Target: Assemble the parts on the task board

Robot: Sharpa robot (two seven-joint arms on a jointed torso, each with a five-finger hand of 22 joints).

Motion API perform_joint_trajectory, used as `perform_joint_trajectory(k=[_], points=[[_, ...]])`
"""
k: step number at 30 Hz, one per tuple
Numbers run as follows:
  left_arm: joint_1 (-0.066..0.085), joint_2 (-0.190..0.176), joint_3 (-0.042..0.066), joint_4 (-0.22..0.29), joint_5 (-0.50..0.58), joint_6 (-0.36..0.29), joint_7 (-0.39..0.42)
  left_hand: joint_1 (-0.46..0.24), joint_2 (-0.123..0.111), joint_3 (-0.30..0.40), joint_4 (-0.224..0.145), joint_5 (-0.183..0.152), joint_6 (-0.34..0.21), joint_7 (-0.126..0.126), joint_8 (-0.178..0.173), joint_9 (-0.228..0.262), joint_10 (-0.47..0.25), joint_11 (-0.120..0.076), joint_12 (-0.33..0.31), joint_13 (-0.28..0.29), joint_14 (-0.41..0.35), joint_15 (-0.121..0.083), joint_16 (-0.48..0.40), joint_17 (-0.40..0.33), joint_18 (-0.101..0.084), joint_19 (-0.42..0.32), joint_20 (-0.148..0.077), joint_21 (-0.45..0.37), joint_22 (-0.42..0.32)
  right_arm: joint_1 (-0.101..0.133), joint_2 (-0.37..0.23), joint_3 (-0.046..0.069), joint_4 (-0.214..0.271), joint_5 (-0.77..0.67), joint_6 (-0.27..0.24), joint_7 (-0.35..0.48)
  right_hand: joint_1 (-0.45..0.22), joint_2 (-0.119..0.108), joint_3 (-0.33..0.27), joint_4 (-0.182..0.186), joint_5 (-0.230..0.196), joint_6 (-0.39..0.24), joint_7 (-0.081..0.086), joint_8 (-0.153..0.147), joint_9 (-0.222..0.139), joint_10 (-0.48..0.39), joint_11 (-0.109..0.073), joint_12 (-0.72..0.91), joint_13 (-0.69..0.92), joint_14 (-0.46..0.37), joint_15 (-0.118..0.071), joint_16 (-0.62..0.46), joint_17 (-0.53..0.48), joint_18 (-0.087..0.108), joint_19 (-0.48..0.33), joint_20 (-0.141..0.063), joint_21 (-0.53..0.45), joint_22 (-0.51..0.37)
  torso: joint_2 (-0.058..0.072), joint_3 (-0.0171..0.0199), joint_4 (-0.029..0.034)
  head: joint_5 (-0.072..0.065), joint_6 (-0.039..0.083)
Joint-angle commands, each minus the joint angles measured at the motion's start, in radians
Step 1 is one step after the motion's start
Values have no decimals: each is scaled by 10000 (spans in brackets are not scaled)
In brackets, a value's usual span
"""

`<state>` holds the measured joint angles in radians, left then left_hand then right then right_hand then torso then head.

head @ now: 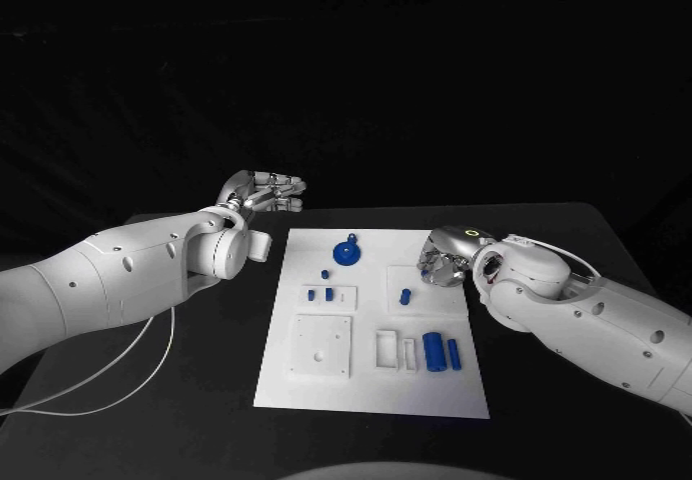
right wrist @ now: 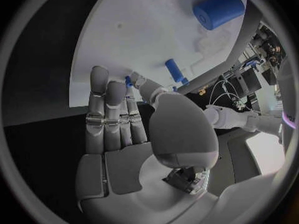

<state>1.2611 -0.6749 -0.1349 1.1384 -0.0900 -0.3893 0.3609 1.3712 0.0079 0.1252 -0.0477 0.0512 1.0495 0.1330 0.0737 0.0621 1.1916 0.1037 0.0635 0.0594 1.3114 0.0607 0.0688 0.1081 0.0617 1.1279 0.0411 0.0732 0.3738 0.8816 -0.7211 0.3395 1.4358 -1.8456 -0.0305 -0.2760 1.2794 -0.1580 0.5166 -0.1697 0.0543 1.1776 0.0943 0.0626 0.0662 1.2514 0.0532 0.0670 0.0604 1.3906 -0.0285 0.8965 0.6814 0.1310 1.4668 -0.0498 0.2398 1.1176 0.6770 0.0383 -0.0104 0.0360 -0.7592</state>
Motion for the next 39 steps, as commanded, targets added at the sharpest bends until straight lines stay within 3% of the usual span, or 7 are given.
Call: perform_joint_trajectory(k=[1,12,18,26,29,33,39], points=[[16,14,11,-1,57,178,-4,101,9,-28,-12,-7,-35,-12,35,15,25,-54,-19,-9,56,16,-35,-9,-85,76,14,49,-8,-15,33,-47,-40,-233,182,-9,34,117,102,-12,-49,125,-2,12,15,126,-32,-44,9,-3,-80,54,2,-25,344,-92,66,7,1,0,2,-5,-15],[17,39,10,-35,43,239,-59,162,-12,-48,-103,-9,-50,-3,28,16,8,-48,-20,-10,29,19,-36,-28,-92,55,14,57,-59,-18,107,-172,-129,-265,114,90,181,386,264,-160,-55,557,-91,43,62,637,-215,-17,31,-4,-224,43,50,-128,320,-238,151,116,1,2,-8,21,-42],[17,44,10,-41,27,251,-91,162,-12,-48,-103,-9,-50,-3,28,16,8,-48,-20,-10,29,19,-36,-28,-92,55,14,57,-59,-18,131,-254,-177,-376,103,50,296,612,672,-368,-58,796,-120,47,107,907,-271,-7,48,-37,-255,16,70,-172,234,-285,210,261,2,4,-1,22,-49],[17,39,11,-80,10,241,-83,171,-4,-57,-128,-8,-58,1,25,15,-1,-45,-21,-10,24,22,-37,-35,-92,49,13,66,-76,-19,156,-317,-184,-932,-268,-210,262,733,946,-536,-59,914,-157,22,164,1058,-295,-26,53,-24,-300,-46,92,-192,162,-347,296,501,1,8,-5,33,-56],[16,49,11,-132,10,252,-80,176,10,-52,-147,-7,-66,2,24,15,-4,-44,-19,-10,23,22,-35,-37,-92,42,13,71,-87,-20,156,-324,-153,-1044,-474,-211,297,739,965,-520,-60,919,-162,24,211,1075,-296,-26,54,-13,-316,-75,104,-183,156,-363,299,563,-3,11,2,29,-55],[15,83,11,-282,27,287,-62,176,10,-52,-147,-7,-66,2,24,15,-4,-44,-19,-10,23,22,-35,-37,-92,42,13,71,-87,-20,104,-326,-29,-1104,-787,-178,258,611,1205,-526,-60,957,-183,26,292,1149,-314,-23,56,41,-363,-108,130,-163,194,-405,319,661,-17,28,-3,36,52],[13,165,10,-551,-37,317,-37,77,-21,-121,-111,-7,-81,7,23,16,-19,-34,-18,-9,14,34,-35,-40,-98,35,29,72,-117,1,-37,-261,190,-1085,-958,-195,217,531,1320,-479,-58,973,-191,24,353,1184,-326,-23,57,103,-383,-148,147,-166,245,-424,322,721,-69,-9,-19,37,95]])
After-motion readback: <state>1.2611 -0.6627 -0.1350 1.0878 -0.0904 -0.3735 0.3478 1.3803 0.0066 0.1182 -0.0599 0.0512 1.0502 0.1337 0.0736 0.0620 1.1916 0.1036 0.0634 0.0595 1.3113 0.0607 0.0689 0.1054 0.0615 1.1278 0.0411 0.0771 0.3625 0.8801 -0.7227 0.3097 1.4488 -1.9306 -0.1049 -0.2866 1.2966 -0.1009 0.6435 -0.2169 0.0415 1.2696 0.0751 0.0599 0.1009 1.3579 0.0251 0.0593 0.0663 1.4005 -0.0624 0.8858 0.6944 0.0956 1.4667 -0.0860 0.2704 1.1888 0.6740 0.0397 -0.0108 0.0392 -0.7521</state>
